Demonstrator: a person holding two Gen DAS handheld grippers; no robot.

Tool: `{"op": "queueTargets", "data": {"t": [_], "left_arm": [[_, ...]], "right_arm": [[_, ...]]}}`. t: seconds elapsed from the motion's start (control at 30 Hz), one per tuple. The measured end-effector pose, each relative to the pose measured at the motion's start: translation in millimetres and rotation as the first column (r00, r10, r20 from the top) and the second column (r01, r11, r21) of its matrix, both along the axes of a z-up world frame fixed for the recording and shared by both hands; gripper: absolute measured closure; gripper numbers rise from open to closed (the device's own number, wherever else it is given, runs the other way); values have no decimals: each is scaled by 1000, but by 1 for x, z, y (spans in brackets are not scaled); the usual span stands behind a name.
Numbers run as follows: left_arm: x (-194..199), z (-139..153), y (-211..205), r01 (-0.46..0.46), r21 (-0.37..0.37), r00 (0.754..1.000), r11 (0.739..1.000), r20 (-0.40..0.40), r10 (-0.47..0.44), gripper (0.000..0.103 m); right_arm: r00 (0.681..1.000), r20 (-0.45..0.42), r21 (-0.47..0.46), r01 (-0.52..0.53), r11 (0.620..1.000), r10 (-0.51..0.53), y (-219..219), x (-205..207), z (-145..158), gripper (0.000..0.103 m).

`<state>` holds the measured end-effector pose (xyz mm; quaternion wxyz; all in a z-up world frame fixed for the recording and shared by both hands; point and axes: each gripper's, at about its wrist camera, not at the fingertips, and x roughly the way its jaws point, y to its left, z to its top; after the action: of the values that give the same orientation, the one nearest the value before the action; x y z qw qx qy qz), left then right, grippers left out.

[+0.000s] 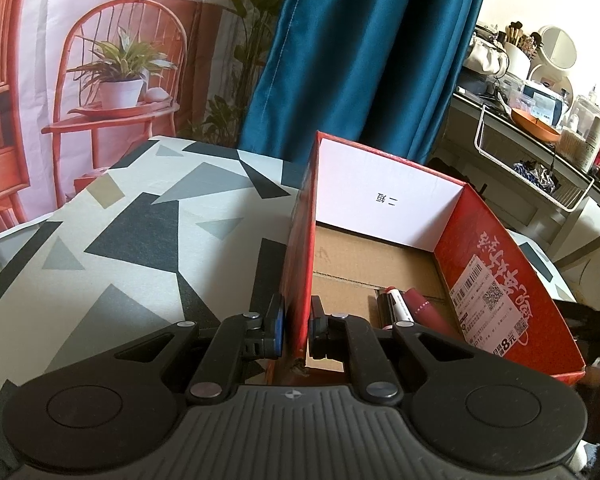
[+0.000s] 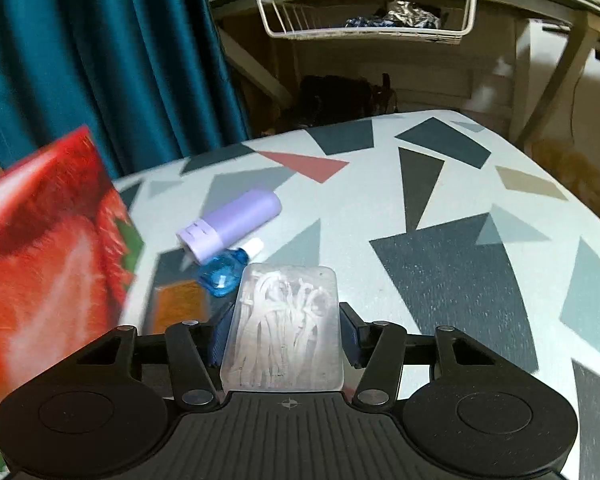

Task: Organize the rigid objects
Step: 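Carry the floss pick box into the red box and release it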

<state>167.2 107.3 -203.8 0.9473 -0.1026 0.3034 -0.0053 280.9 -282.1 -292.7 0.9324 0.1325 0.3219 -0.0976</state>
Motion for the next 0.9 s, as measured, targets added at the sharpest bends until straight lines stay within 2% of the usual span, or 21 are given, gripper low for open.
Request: {"op": "queueTargets", "data": {"t": [0.23,0.33,0.47,0.57,0.67,0.73,0.9], "left_arm": [[1,0,-1,-3,8,1000,1000,-1,3,91],[0,0,-1,-3,7,1000,1000,1,3,91],[0,0,-1,-4,6,1000,1000,2,4,91],[0,0,-1,-4,6,1000,1000,3,4,91],[-1,1,-1,-4,6,1000,1000,3,4,91],[0,1,-1,-4,5,1000,1000,4,4,91],[-1,1,-2,-4,2,1000,1000,6,4,91]], "right_arm": [[984,136,43,-118,992,111,24,-34,54,53],[958,205,14,-207,978,200,47,-46,84,53],[902,257,-53,-345,937,347,87,-57,114,53],[854,228,-126,-451,884,468,123,-60,119,53],[821,155,-160,-529,834,550,151,-58,109,53],[809,123,-150,-558,816,575,162,-57,102,53],[802,90,-113,-580,806,590,176,-58,90,53]]}}
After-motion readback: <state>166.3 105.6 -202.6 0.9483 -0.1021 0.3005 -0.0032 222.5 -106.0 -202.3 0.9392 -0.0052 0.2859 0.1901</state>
